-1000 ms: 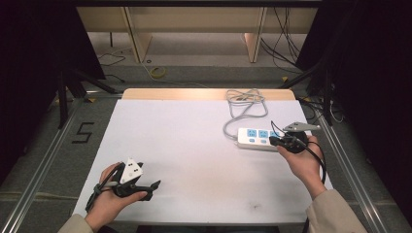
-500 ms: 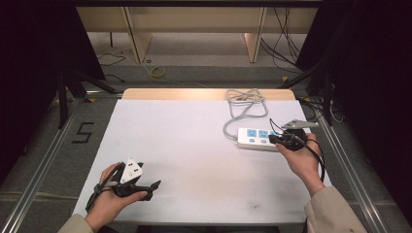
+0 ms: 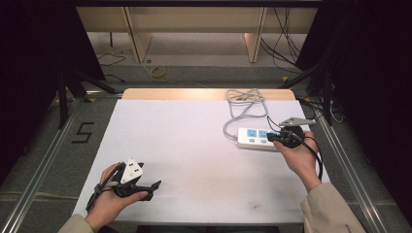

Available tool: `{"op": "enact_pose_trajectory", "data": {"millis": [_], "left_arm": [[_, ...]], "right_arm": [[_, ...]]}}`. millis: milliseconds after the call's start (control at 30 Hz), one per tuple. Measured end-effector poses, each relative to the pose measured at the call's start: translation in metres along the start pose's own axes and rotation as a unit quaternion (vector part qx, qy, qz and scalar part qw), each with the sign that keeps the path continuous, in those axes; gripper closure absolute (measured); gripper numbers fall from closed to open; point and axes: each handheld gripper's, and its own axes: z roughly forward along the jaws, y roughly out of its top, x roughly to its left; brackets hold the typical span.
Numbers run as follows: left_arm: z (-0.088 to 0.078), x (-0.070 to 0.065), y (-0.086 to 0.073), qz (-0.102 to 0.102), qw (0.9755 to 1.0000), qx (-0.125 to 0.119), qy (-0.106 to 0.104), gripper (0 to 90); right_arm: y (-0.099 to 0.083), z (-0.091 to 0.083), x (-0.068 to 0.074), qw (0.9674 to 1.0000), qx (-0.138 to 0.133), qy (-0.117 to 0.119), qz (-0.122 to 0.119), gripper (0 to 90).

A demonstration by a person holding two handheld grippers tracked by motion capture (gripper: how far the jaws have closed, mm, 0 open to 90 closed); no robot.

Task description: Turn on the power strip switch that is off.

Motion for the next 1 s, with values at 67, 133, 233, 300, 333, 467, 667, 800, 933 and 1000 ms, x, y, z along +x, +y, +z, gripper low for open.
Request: {"op": "enact_pose_trajectory", "data": {"millis": [67,133,233,300,333,467,667,800,933,1000], "left_arm": [[0.000,0.000,0.000,-0.001,1.0000,0.001,0.001,16.2],[0.000,0.001,0.000,-0.002,1.0000,0.002,0.002,16.2],[0.000,0.000,0.000,-0.001,1.0000,0.001,0.002,16.2],[0.000,0.001,0.000,-0.002,1.0000,0.002,0.001,16.2],[0.000,0.001,0.000,-0.004,1.0000,0.000,0.002,16.2],[0.000,0.002,-0.001,-0.006,1.0000,0.001,0.004,16.3],[0.000,0.001,0.000,-0.006,1.0000,0.000,0.002,16.3],[0.000,0.001,-0.001,-0.005,1.0000,0.001,0.001,16.3],[0.001,0.001,0.000,-0.003,1.0000,0.002,0.000,16.3],[0.001,0.001,0.000,-0.002,1.0000,0.003,0.001,16.3]], "right_arm": [[0.002,0.001,0.001,1.0000,0.006,0.001,-0.001,90.0],[0.003,0.003,0.001,0.9999,0.010,0.001,-0.002,90.0],[0.003,0.004,0.001,0.9999,0.014,0.002,-0.002,90.0],[0.004,0.006,0.000,0.9998,0.020,0.003,-0.001,90.0],[0.004,0.008,0.000,0.9997,0.025,0.004,0.000,90.0],[0.007,0.010,-0.002,0.9996,0.029,0.001,-0.001,90.0],[0.010,0.015,-0.003,0.9990,0.044,0.002,-0.005,90.0],[0.012,0.017,-0.004,0.9987,0.052,0.002,-0.005,90.0],[0.014,0.019,-0.005,0.9983,0.058,0.003,-0.004,90.0],[0.015,0.020,-0.006,0.9981,0.061,0.002,-0.004,90.0]]}}
